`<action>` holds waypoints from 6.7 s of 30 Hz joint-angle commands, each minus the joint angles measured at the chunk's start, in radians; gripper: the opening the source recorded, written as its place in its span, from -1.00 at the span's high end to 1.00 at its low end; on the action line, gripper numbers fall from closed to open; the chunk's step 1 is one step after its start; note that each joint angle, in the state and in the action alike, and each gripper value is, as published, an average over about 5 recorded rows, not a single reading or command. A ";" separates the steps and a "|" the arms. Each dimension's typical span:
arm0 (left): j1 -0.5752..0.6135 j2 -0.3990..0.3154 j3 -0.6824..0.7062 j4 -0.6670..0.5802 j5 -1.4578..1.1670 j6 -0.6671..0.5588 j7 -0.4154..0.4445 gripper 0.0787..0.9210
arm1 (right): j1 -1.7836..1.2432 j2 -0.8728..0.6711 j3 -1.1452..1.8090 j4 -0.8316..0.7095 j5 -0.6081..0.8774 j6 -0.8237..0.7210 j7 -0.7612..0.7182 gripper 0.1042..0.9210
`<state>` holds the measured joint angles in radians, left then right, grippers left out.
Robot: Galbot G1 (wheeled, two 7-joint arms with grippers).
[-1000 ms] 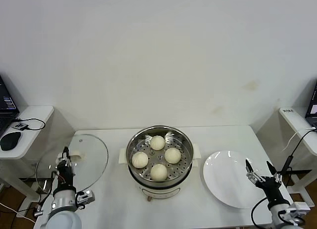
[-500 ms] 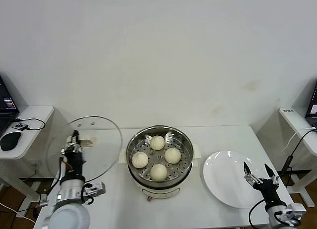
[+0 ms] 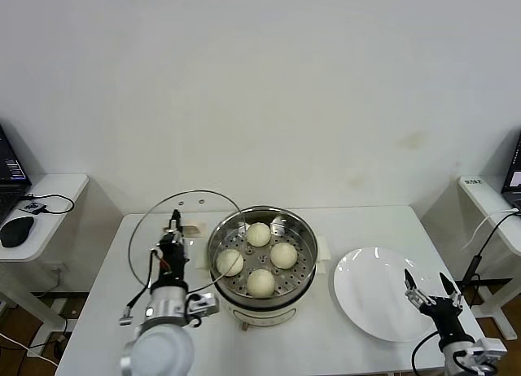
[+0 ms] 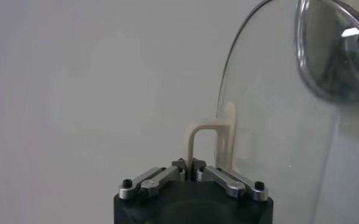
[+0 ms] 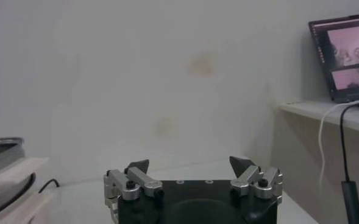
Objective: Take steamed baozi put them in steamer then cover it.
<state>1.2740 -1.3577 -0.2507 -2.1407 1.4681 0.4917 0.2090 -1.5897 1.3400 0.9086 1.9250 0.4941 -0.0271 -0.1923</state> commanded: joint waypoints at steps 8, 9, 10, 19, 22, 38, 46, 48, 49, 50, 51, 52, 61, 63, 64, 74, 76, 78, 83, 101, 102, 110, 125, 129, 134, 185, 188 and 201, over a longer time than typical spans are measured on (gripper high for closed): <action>-0.126 -0.030 0.251 0.079 0.133 0.112 0.159 0.88 | 0.010 0.007 0.015 -0.025 -0.011 0.001 -0.004 -0.76; -0.129 -0.034 0.265 0.085 0.137 0.112 0.165 0.88 | 0.011 0.007 0.016 -0.027 -0.011 0.000 -0.004 -0.76; -0.134 -0.038 0.277 0.093 0.141 0.112 0.168 0.88 | 0.013 0.007 0.016 -0.029 -0.012 0.000 -0.005 -0.76; -0.183 -0.065 0.338 0.148 0.145 0.113 0.186 0.88 | 0.021 0.009 0.020 -0.043 -0.019 0.000 -0.008 -0.76; -0.193 -0.071 0.352 0.157 0.143 0.113 0.190 0.88 | 0.026 0.009 0.023 -0.050 -0.019 0.000 -0.009 -0.76; -0.234 -0.123 0.384 0.224 0.145 0.113 0.188 0.88 | 0.042 0.010 0.030 -0.080 -0.026 0.006 -0.012 -0.76; -0.243 -0.128 0.360 0.255 0.146 0.112 0.171 0.88 | 0.034 0.005 0.037 -0.081 -0.031 0.011 -0.014 -0.76; -0.240 -0.127 0.359 0.258 0.146 0.112 0.167 0.88 | 0.035 0.003 0.038 -0.083 -0.031 0.011 -0.014 -0.76; -0.239 -0.128 0.359 0.260 0.146 0.111 0.165 0.88 | 0.036 0.003 0.038 -0.083 -0.031 0.011 -0.014 -0.76; -0.238 -0.128 0.358 0.262 0.146 0.111 0.163 0.88 | 0.037 0.002 0.038 -0.084 -0.031 0.011 -0.014 -0.76; -0.237 -0.130 0.358 0.263 0.146 0.111 0.162 0.88 | 0.037 0.002 0.039 -0.084 -0.032 0.011 -0.014 -0.76; -0.237 -0.131 0.358 0.264 0.146 0.111 0.162 0.88 | 0.037 0.002 0.039 -0.085 -0.032 0.011 -0.014 -0.76; -0.231 -0.131 0.352 0.273 0.156 0.110 0.146 0.88 | 0.033 0.004 0.041 -0.087 -0.034 0.016 -0.015 -0.76; -0.227 -0.129 0.349 0.271 0.158 0.109 0.143 0.88 | 0.032 0.004 0.041 -0.087 -0.034 0.016 -0.015 -0.76; -0.225 -0.128 0.347 0.270 0.158 0.109 0.142 0.88 | 0.031 0.004 0.041 -0.087 -0.035 0.016 -0.015 -0.76; -0.215 -0.136 0.350 0.274 0.158 0.101 0.119 0.88 | 0.027 0.007 0.044 -0.085 -0.038 0.020 -0.015 -0.76; -0.210 -0.135 0.348 0.277 0.164 0.090 0.105 0.88 | 0.024 0.008 0.045 -0.084 -0.038 0.021 -0.015 -0.76; -0.205 -0.134 0.345 0.280 0.172 0.080 0.092 0.88 | 0.023 0.008 0.046 -0.084 -0.038 0.022 -0.015 -0.76; -0.196 -0.128 0.341 0.282 0.180 0.071 0.084 0.88 | 0.022 0.009 0.046 -0.084 -0.037 0.024 -0.015 -0.76; -0.193 -0.117 0.360 0.256 0.161 0.072 0.113 0.60 | 0.018 0.011 0.047 -0.084 -0.038 0.028 -0.016 -0.76; -0.192 -0.116 0.361 0.252 0.159 0.072 0.116 0.54 | 0.019 0.011 0.047 -0.084 -0.038 0.027 -0.016 -0.76; -0.181 -0.107 0.361 0.209 0.156 0.074 0.140 -0.01 | 0.019 0.011 0.048 -0.088 -0.038 0.029 -0.016 -0.76; -0.147 -0.084 0.357 0.138 0.146 0.075 0.162 -0.76 | 0.019 0.011 0.048 -0.094 -0.040 0.031 -0.016 -0.76; -0.130 -0.079 0.351 0.116 0.148 0.075 0.163 -0.77 | 0.023 0.013 0.047 -0.096 -0.041 0.030 -0.016 -0.76; -0.110 -0.069 0.340 0.089 0.147 0.074 0.164 -0.77 | 0.026 0.015 0.043 -0.097 -0.044 0.029 -0.016 -0.76; 0.485 0.030 -0.456 0.079 -1.510 -0.412 -0.252 -0.77 | -0.103 -0.076 -0.283 0.134 -0.247 -0.138 0.154 -0.76; 0.520 0.009 -0.432 0.051 -1.499 -0.383 -0.252 -0.77 | -0.103 -0.077 -0.296 0.137 -0.249 -0.155 0.163 -0.76; 0.576 -0.038 -0.430 0.013 -1.462 -0.356 -0.235 -0.77 | -0.075 -0.058 -0.307 0.136 -0.311 -0.156 0.158 -0.76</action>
<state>1.7783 -1.3654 -0.6661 -2.1012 0.0399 0.1306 -0.0325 -1.6724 1.2739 0.6188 2.0384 0.2403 -0.1492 -0.0479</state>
